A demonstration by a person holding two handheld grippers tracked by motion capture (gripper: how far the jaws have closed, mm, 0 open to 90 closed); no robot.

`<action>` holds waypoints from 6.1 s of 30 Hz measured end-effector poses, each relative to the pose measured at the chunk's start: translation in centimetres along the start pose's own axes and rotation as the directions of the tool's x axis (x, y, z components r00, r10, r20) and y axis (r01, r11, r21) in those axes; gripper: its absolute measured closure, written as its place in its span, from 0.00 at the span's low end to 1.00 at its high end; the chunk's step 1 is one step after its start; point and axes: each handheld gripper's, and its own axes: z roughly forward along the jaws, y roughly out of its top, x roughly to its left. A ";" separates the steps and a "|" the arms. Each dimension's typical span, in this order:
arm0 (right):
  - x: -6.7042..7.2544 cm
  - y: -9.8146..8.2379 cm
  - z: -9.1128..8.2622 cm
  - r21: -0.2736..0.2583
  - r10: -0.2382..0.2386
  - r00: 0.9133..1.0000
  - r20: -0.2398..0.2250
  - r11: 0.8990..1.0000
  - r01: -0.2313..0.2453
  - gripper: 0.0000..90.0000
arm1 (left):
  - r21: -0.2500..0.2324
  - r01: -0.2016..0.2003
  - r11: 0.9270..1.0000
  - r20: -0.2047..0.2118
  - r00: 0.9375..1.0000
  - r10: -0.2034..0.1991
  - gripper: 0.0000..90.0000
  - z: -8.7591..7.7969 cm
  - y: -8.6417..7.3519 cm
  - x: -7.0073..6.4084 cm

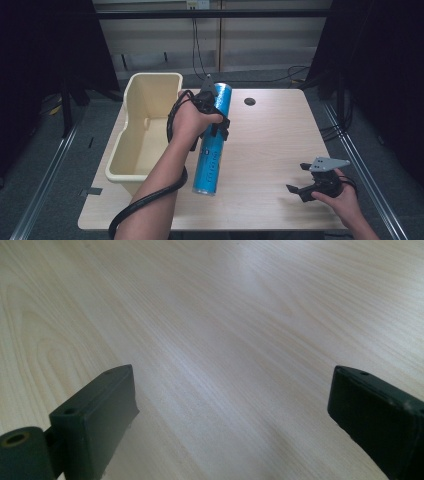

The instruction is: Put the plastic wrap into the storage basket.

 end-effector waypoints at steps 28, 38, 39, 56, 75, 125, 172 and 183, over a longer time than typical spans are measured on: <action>-0.1 0.0 0.0 -0.007 0.010 1.000 0.009 1.000 -0.010 0.06 | -0.014 0.058 0.998 -0.029 0.998 -0.058 0.36 -5.4 -0.6 2.2; 0.0 0.0 0.1 -0.011 0.010 1.000 0.007 1.000 -0.010 0.06 | -0.040 0.100 0.994 -0.037 0.994 -0.102 0.36 -6.4 -1.2 3.4; -0.1 0.0 0.0 -0.012 0.011 1.000 0.012 1.000 -0.011 0.06 | -0.040 0.098 0.994 -0.038 0.994 -0.100 0.36 -6.5 -1.2 3.6; 0.0 0.0 0.0 -0.014 0.011 1.000 0.009 1.000 -0.011 0.06 | -0.040 0.134 0.990 -0.053 0.989 -0.136 0.36 -7.1 -2.2 5.6; 0.0 0.1 0.0 -0.016 0.013 1.000 0.008 1.000 -0.013 0.06 | -0.016 0.181 0.983 -0.042 0.982 -0.181 0.36 -6.5 -3.3 8.5; 0.0 0.1 -0.1 -0.034 0.020 1.000 -0.004 0.999 -0.020 0.06 | -0.037 0.327 0.944 -0.011 0.945 -0.327 0.36 -5.4 -4.3 12.4; 0.1 0.1 0.1 -0.035 0.028 1.000 -0.013 0.999 -0.029 0.06 | -0.012 0.402 0.916 0.002 0.916 -0.402 0.36 -2.2 -4.2 14.7; 0.1 0.1 0.1 -0.037 0.026 0.999 -0.018 0.999 -0.027 0.06 | -0.005 0.406 0.914 0.014 0.914 -0.406 0.36 -2.1 -4.3 14.9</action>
